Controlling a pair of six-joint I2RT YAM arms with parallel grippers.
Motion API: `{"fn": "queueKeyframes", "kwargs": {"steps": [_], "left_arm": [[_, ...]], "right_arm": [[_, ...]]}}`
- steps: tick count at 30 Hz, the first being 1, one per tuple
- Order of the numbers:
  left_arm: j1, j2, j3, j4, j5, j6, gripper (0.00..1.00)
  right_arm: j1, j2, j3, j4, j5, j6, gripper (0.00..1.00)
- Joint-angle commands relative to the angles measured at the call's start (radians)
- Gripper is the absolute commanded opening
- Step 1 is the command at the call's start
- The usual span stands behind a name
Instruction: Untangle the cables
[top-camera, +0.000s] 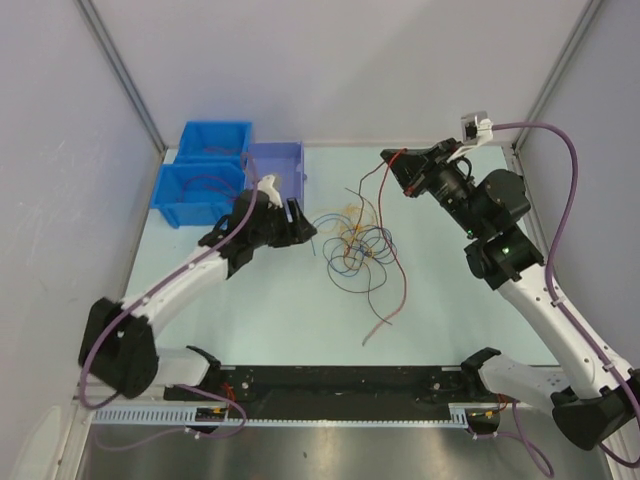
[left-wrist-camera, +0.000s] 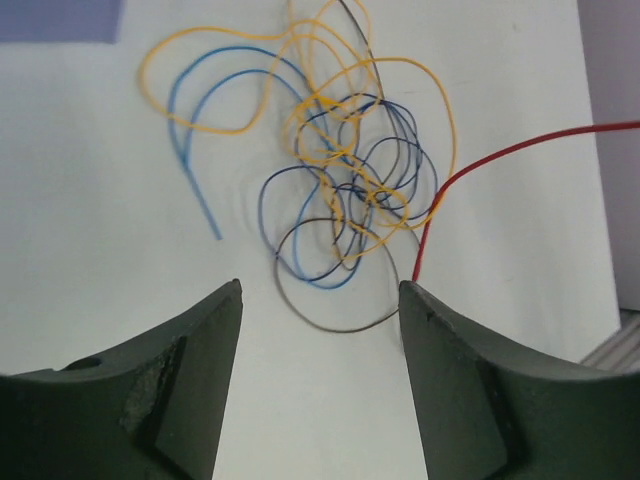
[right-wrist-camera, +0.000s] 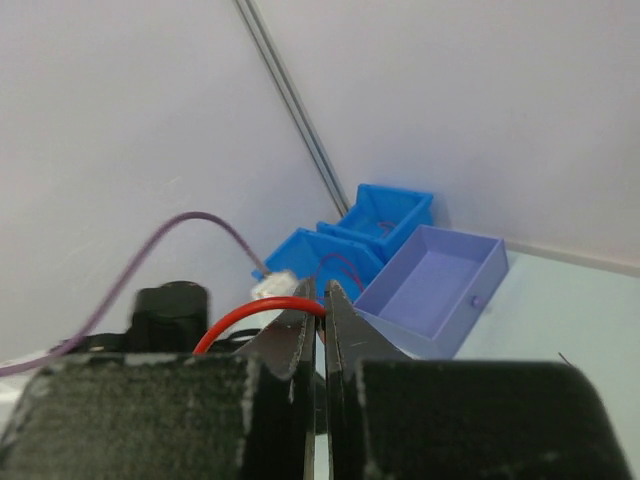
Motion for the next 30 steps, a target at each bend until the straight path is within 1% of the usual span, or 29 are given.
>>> {"fn": "queueKeyframes", "kwargs": {"steps": [1,3,4,7,8,10,11,13,14,16,17,19,20,21,23,25,30], "left_arm": [[-0.001,-0.279,-0.067,-0.084,-0.142,0.109,0.68],[-0.003,-0.360,-0.082,-0.078,-0.134,0.145,0.68],[-0.004,-0.441,-0.093,-0.063,-0.113,0.161,0.70],[-0.018,-0.558,-0.102,0.032,-0.010,0.225,0.72],[-0.032,-0.584,-0.113,0.105,0.016,0.257,0.72],[-0.035,-0.618,-0.162,0.198,0.121,0.271,0.76],[-0.035,-0.638,-0.179,0.285,0.160,0.267,0.76],[-0.046,-0.644,-0.229,0.379,0.256,0.251,0.77],[-0.056,-0.632,-0.239,0.452,0.278,0.247,0.77],[-0.108,-0.602,-0.231,0.483,0.306,0.268,0.79],[-0.156,-0.559,-0.222,0.493,0.312,0.305,0.79],[-0.203,-0.520,-0.184,0.488,0.314,0.348,0.80],[-0.246,-0.497,-0.171,0.481,0.297,0.390,0.81],[-0.262,-0.465,-0.158,0.473,0.277,0.406,0.81],[-0.280,-0.436,-0.130,0.477,0.255,0.429,0.82],[-0.284,-0.401,-0.115,0.496,0.263,0.440,0.87],[-0.293,-0.324,-0.087,0.529,0.286,0.442,0.89]], "right_arm": [[-0.002,-0.012,0.040,-0.056,0.018,-0.081,0.00],[-0.001,-0.019,0.040,-0.091,-0.007,-0.101,0.00],[-0.001,-0.022,0.040,-0.107,-0.016,-0.130,0.00],[0.003,-0.035,0.040,-0.150,-0.050,-0.164,0.00],[0.003,-0.036,0.039,-0.182,-0.054,-0.176,0.00],[0.003,-0.047,0.040,-0.206,-0.067,-0.182,0.00],[0.004,-0.047,0.040,-0.214,-0.073,-0.181,0.00],[0.004,-0.053,0.039,-0.228,-0.093,-0.173,0.00],[0.006,-0.054,0.040,-0.232,-0.097,-0.170,0.00],[0.009,-0.051,0.040,-0.243,-0.107,-0.162,0.00],[0.010,-0.047,0.040,-0.252,-0.108,-0.166,0.00],[0.013,-0.039,0.040,-0.259,-0.111,-0.164,0.00],[0.015,-0.039,0.040,-0.268,-0.114,-0.164,0.00],[0.016,-0.039,0.040,-0.271,-0.114,-0.162,0.00],[0.022,-0.042,0.040,-0.283,-0.114,-0.161,0.00],[0.027,-0.045,0.040,-0.292,-0.117,-0.156,0.00],[0.062,-0.044,0.040,-0.335,-0.125,-0.158,0.00]]}}
